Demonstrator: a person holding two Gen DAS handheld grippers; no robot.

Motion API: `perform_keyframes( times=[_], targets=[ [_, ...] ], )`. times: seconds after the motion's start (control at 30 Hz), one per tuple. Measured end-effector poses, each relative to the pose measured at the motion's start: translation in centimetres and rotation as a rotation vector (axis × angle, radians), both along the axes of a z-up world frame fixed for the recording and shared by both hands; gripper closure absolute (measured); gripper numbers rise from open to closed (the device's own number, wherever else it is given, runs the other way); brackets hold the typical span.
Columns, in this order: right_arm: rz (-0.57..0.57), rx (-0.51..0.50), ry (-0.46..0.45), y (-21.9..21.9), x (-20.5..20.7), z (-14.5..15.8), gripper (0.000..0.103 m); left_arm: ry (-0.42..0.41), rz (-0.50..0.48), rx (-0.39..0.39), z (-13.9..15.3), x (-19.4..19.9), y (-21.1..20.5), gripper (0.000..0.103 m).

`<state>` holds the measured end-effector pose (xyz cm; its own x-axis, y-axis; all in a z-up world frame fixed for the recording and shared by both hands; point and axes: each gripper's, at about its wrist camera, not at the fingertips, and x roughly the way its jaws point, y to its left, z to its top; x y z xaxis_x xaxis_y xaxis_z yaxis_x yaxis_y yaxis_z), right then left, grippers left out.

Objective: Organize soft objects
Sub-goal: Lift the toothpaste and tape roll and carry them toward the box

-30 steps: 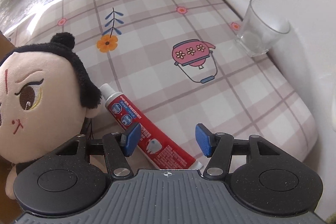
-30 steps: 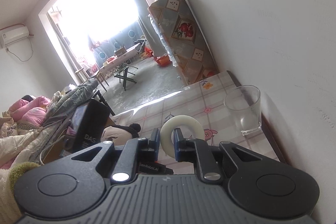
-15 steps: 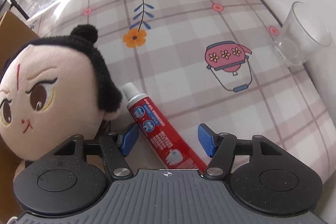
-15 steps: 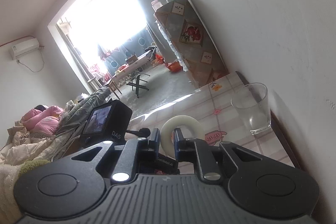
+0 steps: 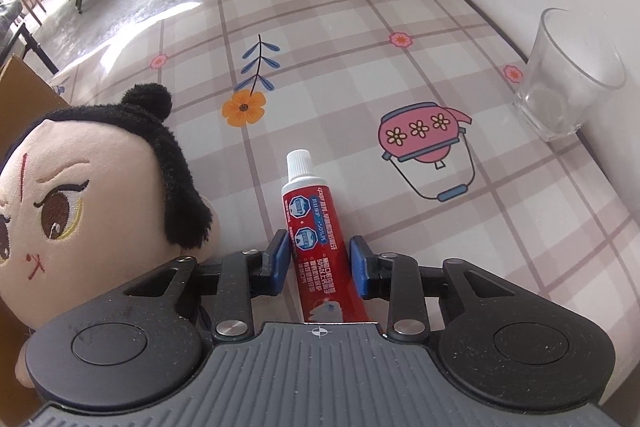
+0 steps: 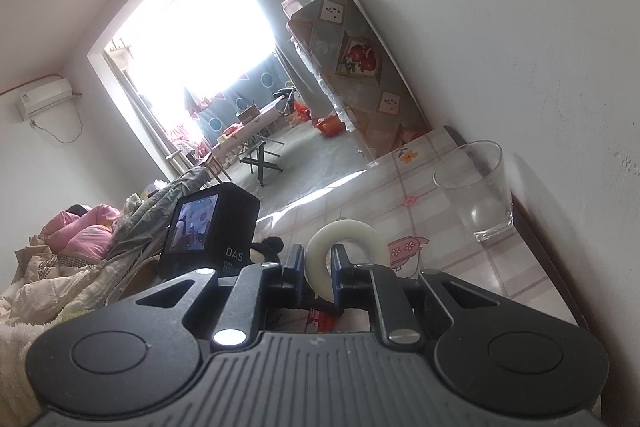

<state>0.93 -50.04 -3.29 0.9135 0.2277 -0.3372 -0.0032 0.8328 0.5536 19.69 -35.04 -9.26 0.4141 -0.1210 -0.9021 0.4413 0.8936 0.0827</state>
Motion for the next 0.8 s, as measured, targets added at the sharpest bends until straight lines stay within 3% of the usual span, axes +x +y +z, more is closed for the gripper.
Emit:
perform_keyframes(
  times=[0.33, 0.8],
  targets=[
    [-0.014, -0.023, -0.041, 1.1, -0.5, 1.8, 0.088, 0.021, -0.027, -0.143, 2.5, -2.0, 2.6, 0.076],
    [0.02, -0.101, -0.109, 4.6, -0.2, 6.1, 0.088, -0.104, -0.035, -0.388, 8.9, -4.7, 7.7, 0.076]
  ],
)
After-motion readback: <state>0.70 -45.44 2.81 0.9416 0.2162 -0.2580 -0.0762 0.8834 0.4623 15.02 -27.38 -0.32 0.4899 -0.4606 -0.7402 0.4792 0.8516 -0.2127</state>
